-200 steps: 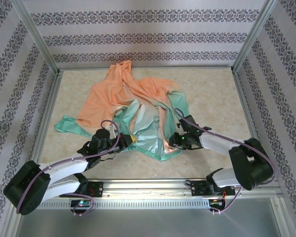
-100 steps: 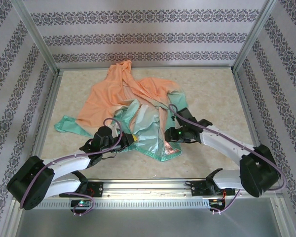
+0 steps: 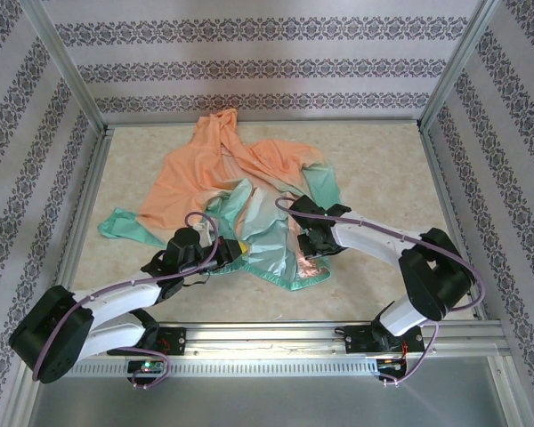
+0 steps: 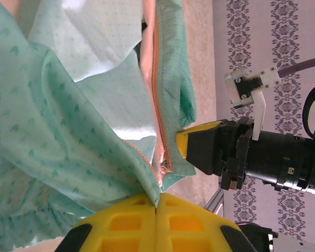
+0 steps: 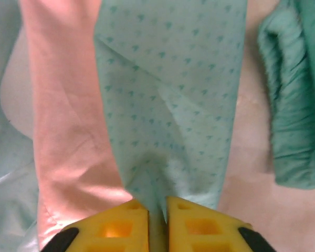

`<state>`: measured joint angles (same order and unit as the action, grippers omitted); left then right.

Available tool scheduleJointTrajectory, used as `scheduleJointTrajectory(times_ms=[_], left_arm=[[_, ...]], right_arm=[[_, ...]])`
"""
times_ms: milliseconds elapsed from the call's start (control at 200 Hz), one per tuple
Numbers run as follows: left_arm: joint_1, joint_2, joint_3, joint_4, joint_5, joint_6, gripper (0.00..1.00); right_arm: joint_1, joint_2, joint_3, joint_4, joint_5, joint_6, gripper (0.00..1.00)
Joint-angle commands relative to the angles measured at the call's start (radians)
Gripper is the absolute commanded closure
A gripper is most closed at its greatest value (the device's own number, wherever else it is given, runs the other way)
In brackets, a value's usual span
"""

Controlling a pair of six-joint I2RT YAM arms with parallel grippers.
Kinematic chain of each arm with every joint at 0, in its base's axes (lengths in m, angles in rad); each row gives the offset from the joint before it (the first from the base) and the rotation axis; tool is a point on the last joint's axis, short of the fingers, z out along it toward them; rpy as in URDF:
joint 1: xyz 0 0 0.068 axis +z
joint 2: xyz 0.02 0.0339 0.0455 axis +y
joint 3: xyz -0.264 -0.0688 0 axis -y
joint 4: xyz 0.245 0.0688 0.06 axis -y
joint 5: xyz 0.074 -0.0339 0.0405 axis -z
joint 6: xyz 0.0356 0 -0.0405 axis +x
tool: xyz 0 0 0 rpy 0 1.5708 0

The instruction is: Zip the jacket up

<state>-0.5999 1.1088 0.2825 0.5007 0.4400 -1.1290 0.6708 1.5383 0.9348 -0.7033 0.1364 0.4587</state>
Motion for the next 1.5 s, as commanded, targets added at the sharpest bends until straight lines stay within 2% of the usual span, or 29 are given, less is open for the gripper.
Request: scheduleJointTrajectory(times_ms=[0, 210, 350, 445, 520, 595, 705, 779, 929, 1054, 1179, 1324, 1494], left_arm=[[0.014, -0.036, -0.008, -0.031, -0.012, 0.032, 1.0], [0.015, -0.089, -0.003, -0.079, -0.03, 0.049, 1.0], [0.021, -0.117, -0.003, -0.106, -0.038, 0.057, 1.0], [0.026, -0.14, -0.005, -0.127, -0.043, 0.055, 1.0], [0.028, -0.162, -0.006, -0.146, -0.053, 0.056, 1.0], [0.031, -0.181, -0.006, -0.166, -0.062, 0.058, 1.0], [0.032, -0.19, -0.009, -0.183, -0.068, 0.061, 1.0], [0.032, -0.181, -0.009, -0.181, -0.068, 0.061, 1.0], [0.033, -0.145, 0.001, -0.164, -0.052, 0.062, 1.0], [0.033, -0.123, 0.006, -0.156, -0.047, 0.061, 1.0], [0.035, -0.11, 0.013, -0.154, -0.046, 0.063, 1.0], [0.035, -0.093, 0.026, -0.158, -0.043, 0.07, 1.0], [0.037, -0.06, 0.04, -0.146, -0.032, 0.077, 1.0]], right_arm=[[0.019, -0.062, 0.044, -0.014, 0.05, -0.015, 1.0], [0.068, -0.157, 0.117, 0.053, -0.065, -0.024, 1.0], [0.124, -0.151, 0.182, 0.151, -0.221, 0.023, 1.0], [0.154, -0.155, 0.18, 0.288, -0.359, 0.072, 1.0], [0.15, -0.184, 0.087, 0.485, -0.468, 0.141, 1.0], [0.12, -0.216, -0.038, 0.651, -0.523, 0.227, 1.0], [0.024, -0.241, -0.262, 0.84, -0.573, 0.326, 1.0], [-0.05, -0.24, -0.383, 0.909, -0.577, 0.357, 1.0], [-0.161, -0.189, -0.47, 0.841, -0.548, 0.303, 1.0], [-0.183, -0.171, -0.455, 0.753, -0.515, 0.281, 1.0], [-0.179, -0.198, -0.406, 0.611, -0.449, 0.244, 0.82], [-0.158, -0.261, -0.33, 0.442, -0.375, 0.172, 0.68], [-0.099, -0.328, -0.243, 0.278, -0.293, 0.11, 0.6]])
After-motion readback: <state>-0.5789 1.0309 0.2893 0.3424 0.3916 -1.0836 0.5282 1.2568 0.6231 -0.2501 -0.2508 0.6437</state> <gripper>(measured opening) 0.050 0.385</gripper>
